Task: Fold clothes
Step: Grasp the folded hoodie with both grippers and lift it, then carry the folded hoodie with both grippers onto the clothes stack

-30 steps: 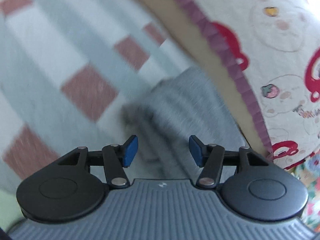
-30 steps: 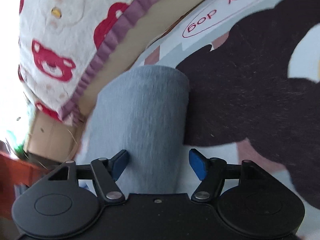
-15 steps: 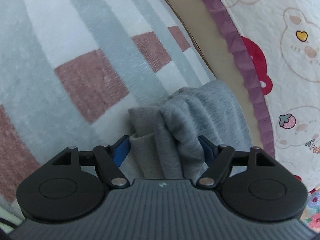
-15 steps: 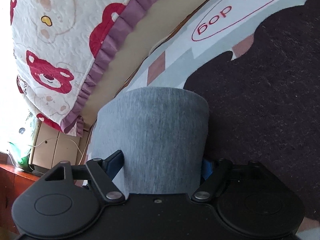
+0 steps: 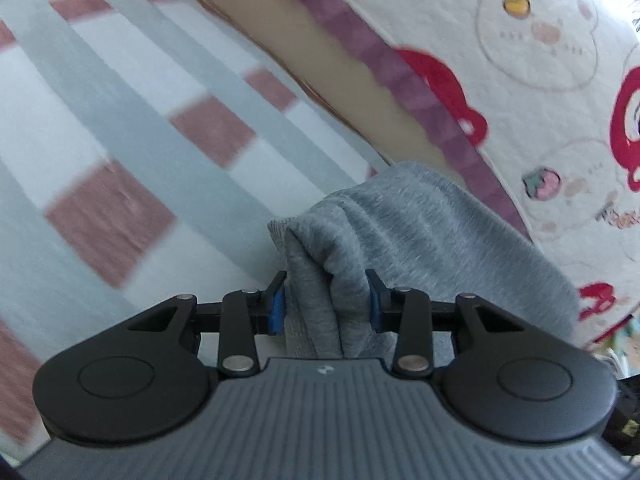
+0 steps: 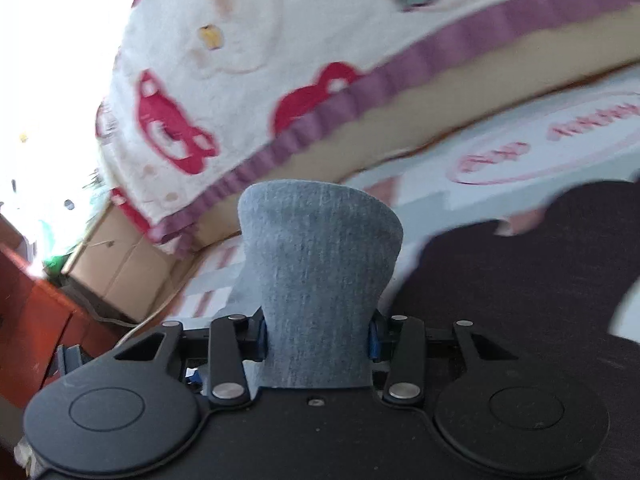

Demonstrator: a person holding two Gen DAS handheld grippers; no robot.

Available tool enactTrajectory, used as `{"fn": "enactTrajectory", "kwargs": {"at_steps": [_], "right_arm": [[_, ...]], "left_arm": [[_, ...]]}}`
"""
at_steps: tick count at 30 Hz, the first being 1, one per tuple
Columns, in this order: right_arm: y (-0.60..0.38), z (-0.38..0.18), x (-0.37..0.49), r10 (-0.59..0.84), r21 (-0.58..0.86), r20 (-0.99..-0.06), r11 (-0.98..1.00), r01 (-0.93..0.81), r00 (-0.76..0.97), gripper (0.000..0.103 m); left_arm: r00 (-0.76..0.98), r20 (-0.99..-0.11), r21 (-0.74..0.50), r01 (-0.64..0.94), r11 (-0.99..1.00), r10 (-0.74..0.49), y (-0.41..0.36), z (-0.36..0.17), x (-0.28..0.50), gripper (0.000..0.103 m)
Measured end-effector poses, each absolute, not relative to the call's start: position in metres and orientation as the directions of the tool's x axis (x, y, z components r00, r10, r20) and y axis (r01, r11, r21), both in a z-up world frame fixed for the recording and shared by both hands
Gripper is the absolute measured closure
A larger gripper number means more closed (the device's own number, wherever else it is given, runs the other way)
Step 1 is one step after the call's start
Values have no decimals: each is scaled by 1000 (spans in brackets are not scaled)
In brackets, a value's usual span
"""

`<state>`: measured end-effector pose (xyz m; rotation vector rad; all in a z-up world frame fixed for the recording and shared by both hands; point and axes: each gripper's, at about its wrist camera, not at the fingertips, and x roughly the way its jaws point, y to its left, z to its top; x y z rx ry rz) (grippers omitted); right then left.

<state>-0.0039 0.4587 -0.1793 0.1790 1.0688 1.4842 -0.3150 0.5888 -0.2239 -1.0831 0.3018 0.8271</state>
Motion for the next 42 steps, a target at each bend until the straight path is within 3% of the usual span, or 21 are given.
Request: {"fn": "enactTrajectory", "kwargs": {"at_steps": [3,6,8,11,12,14,16,17,18,20,22,26,31,42], "right_arm": [[457,-203,19,806,705,-536,265,-658,-250,49],[449,-232,41,814,814,-497,317,-487,-300,39],[441,-245,51,815,854,-475,334,-400,-333,37],[435,-259,54,819,882,-449,342,-325,-357,29],[435,-264,55,820,891,-439,345,-296,-368,27],[442,-267,54,816,896,-426,319,-309,-390,27],[458,-265,51,807,889,-431,303,-344,-404,27],[466,-262,50,800,879,-445,305,-366,-403,30],[470,-255,47,800,860,-458,290,-420,-386,43],[470,-238,41,802,817,-480,262,-513,-355,54],[456,-213,32,814,775,-489,240,-584,-314,56],[402,-153,17,859,681,-472,211,-701,-200,57],[302,-84,1,921,628,-386,213,-749,-61,57],[143,-11,-17,919,638,-382,336,-693,95,57]], "left_arm": [[711,-585,-716,-679,163,391,598,-241,-308,59],[740,-563,-736,-651,183,369,609,-243,-308,53],[732,-566,-719,-663,207,380,610,-245,-305,38],[745,-558,-742,-645,183,366,610,-258,-303,30],[769,-536,-770,-615,173,349,614,-262,-303,32],[811,-490,-817,-555,157,319,621,-270,-303,51],[831,-460,-825,-530,197,313,624,-265,-303,60],[826,-456,-810,-539,229,331,621,-263,-301,63],[821,-452,-795,-548,261,349,617,-260,-299,64],[809,-457,-752,-574,326,371,613,-252,-291,67],[814,-456,-706,-577,410,360,610,-237,-280,68],[882,-368,-708,-471,525,295,587,-198,-267,69],[930,-251,-655,-367,660,269,505,-130,-270,69],[945,-281,-658,-318,683,170,376,-53,-251,69]]}}
